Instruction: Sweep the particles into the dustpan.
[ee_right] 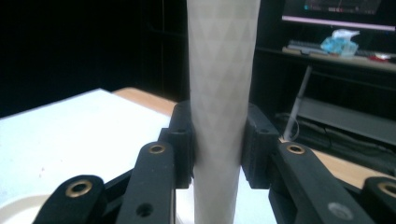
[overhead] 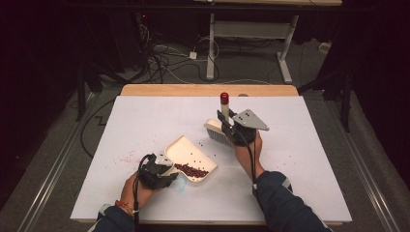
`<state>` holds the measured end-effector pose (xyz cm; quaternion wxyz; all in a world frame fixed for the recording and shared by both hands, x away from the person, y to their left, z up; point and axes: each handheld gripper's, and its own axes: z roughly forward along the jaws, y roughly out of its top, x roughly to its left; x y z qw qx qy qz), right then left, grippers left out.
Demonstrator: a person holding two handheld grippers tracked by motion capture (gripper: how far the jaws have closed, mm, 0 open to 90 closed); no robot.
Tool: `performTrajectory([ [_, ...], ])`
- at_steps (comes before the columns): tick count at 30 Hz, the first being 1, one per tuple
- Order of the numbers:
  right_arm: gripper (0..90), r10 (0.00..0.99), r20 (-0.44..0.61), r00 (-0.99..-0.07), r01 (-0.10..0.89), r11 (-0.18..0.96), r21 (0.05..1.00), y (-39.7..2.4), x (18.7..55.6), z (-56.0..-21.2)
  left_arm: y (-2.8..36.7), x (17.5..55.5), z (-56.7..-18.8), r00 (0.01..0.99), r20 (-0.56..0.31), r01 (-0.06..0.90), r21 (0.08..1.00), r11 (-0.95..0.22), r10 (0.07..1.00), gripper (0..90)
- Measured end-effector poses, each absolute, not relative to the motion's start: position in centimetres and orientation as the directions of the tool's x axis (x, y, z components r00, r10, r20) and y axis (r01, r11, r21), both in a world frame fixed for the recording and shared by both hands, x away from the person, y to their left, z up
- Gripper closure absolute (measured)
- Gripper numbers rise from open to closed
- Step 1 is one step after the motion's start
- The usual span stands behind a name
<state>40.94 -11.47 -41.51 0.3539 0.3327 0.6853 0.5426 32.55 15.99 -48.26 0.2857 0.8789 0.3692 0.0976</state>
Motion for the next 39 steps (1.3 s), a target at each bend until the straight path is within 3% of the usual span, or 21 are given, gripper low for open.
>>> performTrajectory([
  [28,69.9,0.697,-0.015,-0.717,0.095,0.119,0.988,-8.9,36.9,-41.9,15.7,32.8,-48.2,0.708,-0.031,0.592,0.573,-0.568,0.706,63.4],
  [39,69.9,0.71,-0.038,-0.703,0.049,0.101,0.994,-11.2,36.1,-39.5,16.1,32.6,-48.1,0.707,-0.036,0.596,0.568,-0.568,0.706,63.4],
])
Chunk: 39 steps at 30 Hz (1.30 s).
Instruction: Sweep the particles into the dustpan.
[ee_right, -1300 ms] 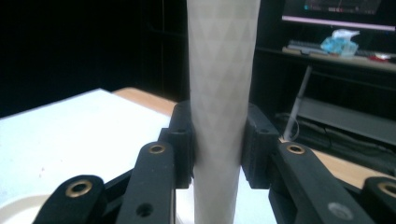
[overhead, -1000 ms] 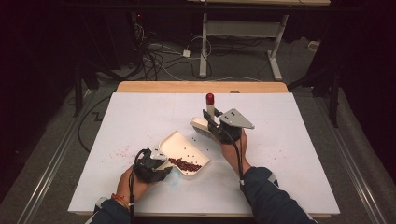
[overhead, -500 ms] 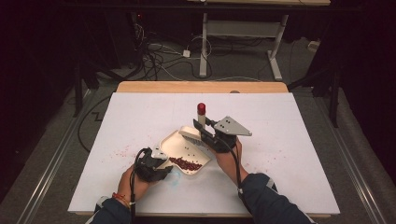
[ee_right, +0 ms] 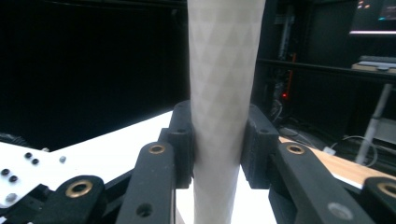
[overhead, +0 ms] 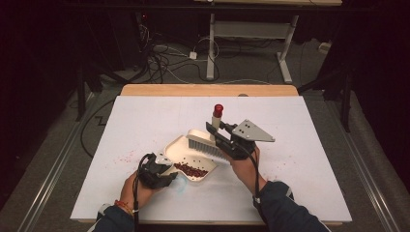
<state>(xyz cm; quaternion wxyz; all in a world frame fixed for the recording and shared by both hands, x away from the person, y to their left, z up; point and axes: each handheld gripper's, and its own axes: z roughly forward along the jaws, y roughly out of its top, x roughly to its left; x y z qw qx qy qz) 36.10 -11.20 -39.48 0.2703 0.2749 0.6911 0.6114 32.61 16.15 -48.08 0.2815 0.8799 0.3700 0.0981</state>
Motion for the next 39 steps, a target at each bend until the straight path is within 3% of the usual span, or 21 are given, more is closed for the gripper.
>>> performTrajectory([
  [11,69.9,0.765,-0.094,-0.637,0.034,0.15,0.988,-15.3,35.6,-39.6,16.5,32.1,-48.0,0.709,-0.03,0.595,0.56,-0.576,0.704,63.4],
  [15,69.9,0.767,-0.088,-0.635,0.073,0.173,0.982,-16.0,35.3,-40.2,16.2,32.0,-47.9,0.706,-0.024,0.596,0.56,-0.575,0.708,63.3],
  [20,69.9,0.752,-0.123,-0.648,0.08,0.227,0.971,-15.9,34.6,-40.9,16.2,32.0,-47.9,0.705,-0.023,0.595,0.562,-0.574,0.709,63.3],
  [32,69.9,0.662,-0.071,-0.746,0.085,0.2,0.976,-13.7,32.0,-40.5,16.1,32.1,-48.0,0.708,-0.019,0.593,0.558,-0.58,0.706,63.3],
  [39,69.9,0.675,-0.108,-0.73,0.039,0.199,0.979,-14.0,32.0,-40.1,16.0,32.0,-48.0,0.708,-0.017,0.593,0.558,-0.581,0.706,63.3],
])
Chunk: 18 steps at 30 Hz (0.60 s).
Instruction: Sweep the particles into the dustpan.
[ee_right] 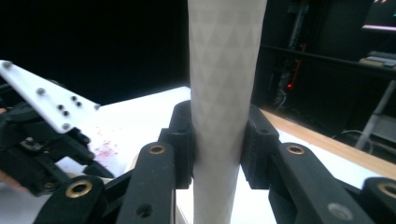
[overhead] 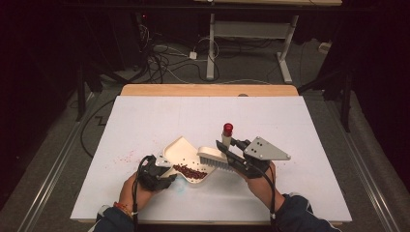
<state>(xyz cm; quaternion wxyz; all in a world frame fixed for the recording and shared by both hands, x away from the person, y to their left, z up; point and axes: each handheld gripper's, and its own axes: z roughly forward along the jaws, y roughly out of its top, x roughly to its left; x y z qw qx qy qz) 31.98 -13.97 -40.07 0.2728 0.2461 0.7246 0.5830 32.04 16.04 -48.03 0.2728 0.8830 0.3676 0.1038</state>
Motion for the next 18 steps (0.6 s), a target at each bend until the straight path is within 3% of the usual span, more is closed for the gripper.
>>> performTrajectory([
  [5,69.9,0.697,-0.15,-0.701,0.014,0.223,0.975,-13.8,32.2,-40.9,15.9,32.0,-48.2,0.693,-0.037,0.607,0.569,-0.555,0.72,63.3],
  [18,69.9,0.638,-0.136,-0.758,0.04,0.254,0.966,-10.1,30.4,-41.2,14.4,31.4,-48.1,0.615,-0.055,0.668,0.566,-0.483,0.787,63.5],
])
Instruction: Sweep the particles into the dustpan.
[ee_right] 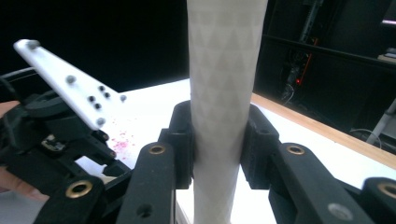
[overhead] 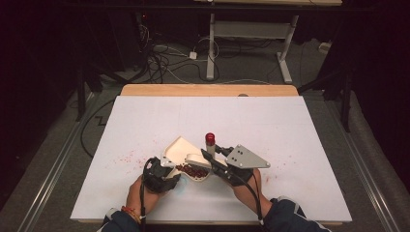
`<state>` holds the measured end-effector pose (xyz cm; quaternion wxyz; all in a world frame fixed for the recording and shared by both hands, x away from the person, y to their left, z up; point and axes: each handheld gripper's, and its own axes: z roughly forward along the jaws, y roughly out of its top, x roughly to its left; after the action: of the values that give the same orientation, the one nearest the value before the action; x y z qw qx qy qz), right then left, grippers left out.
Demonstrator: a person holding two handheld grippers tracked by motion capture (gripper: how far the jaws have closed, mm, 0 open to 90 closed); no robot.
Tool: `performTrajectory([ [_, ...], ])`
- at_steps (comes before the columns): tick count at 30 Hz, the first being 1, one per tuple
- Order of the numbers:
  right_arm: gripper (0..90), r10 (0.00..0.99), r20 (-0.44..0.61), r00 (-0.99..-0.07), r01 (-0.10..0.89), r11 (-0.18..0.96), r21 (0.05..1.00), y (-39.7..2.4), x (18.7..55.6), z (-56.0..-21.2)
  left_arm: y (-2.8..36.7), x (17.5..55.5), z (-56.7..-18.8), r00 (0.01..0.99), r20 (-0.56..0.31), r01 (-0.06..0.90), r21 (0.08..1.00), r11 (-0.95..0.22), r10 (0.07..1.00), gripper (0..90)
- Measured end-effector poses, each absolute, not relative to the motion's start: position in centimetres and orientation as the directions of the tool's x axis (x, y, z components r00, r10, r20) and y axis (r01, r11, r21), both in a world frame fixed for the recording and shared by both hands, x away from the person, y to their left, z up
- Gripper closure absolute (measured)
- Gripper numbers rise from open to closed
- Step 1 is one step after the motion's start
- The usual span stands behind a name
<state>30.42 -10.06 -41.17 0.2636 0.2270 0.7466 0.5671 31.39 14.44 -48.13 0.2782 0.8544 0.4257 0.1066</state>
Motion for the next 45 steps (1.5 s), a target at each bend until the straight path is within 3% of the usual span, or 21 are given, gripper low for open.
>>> performTrajectory([
  [11,69.9,0.681,-0.12,-0.723,0.023,0.197,0.98,-10.4,31.7,-40.1,14.5,31.5,-48.1,0.628,-0.043,0.658,0.562,-0.501,0.777,63.4],
  [22,69.9,0.717,-0.166,-0.677,0.007,0.232,0.973,-8.3,34.3,-41.5,14.5,31.4,-48.0,0.621,-0.047,0.657,0.577,-0.486,0.782,63.5],
  [33,69.9,0.645,-0.122,-0.755,0.034,0.224,0.974,-6.6,32.9,-41.7,14.3,31.2,-48.0,0.617,-0.038,0.655,0.578,-0.486,0.786,63.4],
  [45,69.9,0.642,-0.111,-0.759,0.033,0.208,0.978,-7.5,32.4,-40.8,14.5,31.4,-48.1,0.63,-0.027,0.641,0.583,-0.5,0.776,63.4],
])
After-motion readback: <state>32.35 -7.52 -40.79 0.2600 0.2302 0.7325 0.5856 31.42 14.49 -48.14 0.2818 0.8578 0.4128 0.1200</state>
